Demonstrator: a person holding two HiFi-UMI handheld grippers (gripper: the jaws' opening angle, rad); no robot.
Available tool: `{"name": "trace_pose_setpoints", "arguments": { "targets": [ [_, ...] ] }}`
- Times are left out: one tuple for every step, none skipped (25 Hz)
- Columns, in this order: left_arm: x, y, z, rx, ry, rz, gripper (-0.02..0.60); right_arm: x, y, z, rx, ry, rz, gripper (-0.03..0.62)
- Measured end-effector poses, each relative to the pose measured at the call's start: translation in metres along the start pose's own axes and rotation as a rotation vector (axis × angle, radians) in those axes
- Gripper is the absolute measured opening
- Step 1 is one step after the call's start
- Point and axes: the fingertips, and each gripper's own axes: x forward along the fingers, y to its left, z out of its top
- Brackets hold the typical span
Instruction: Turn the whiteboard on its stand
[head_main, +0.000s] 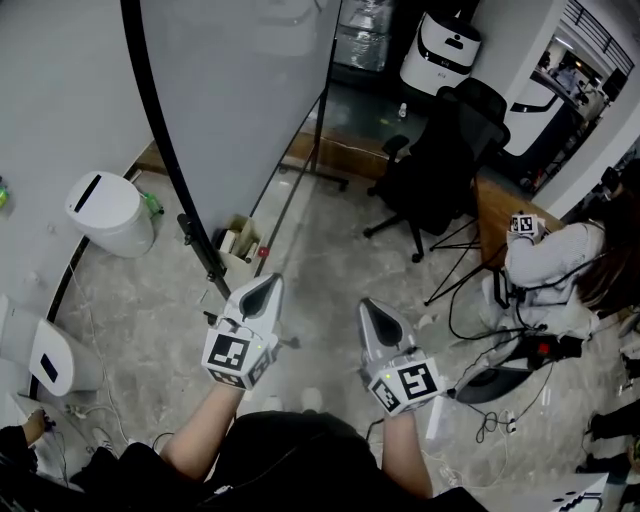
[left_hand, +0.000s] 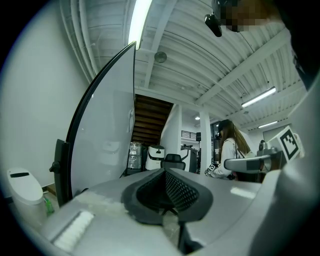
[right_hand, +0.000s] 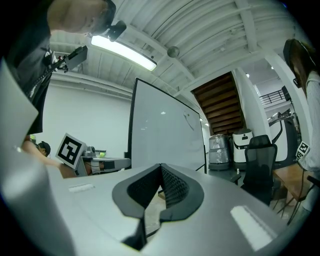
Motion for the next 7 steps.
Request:
{"name": "trace_pose_setpoints", "arguments": {
  "targets": [
    [0.000, 0.002, -0.001, 0.005, 0.002, 0.003, 0.002, 0.002, 0.000, 0.000, -0.001, 0.001, 0.003, 0.009],
    [0.000, 0.004, -0.001, 0.009, 0.004, 0.005, 0.002, 0.004, 0.000, 0.000, -0.001, 0.002, 0.005, 0.008],
    [0.001, 0.006, -0.002, 0.010, 0.005, 0.006, 0.002, 0.007, 0.000, -0.001, -0.002, 0.004, 0.007, 0.008],
    [0.002, 0.008, -0.001, 0.008, 0.004, 0.008, 0.002, 0.010, 0.000, -0.002, -0.003, 0.006, 0.010, 0.009],
    [0.003, 0.010, 0.000, 0.003, 0.003, 0.009, 0.002, 0.013, 0.001, -0.003, -0.004, 0.008, 0.012, 0.009],
    [0.003, 0.012, 0.001, -0.002, 0.001, 0.009, 0.002, 0.016, 0.001, -0.004, -0.006, 0.009, 0.014, 0.008],
    [0.004, 0.014, 0.001, -0.007, -0.001, 0.010, 0.002, 0.019, 0.001, -0.006, -0.007, 0.011, 0.016, 0.008]
  ]
}}
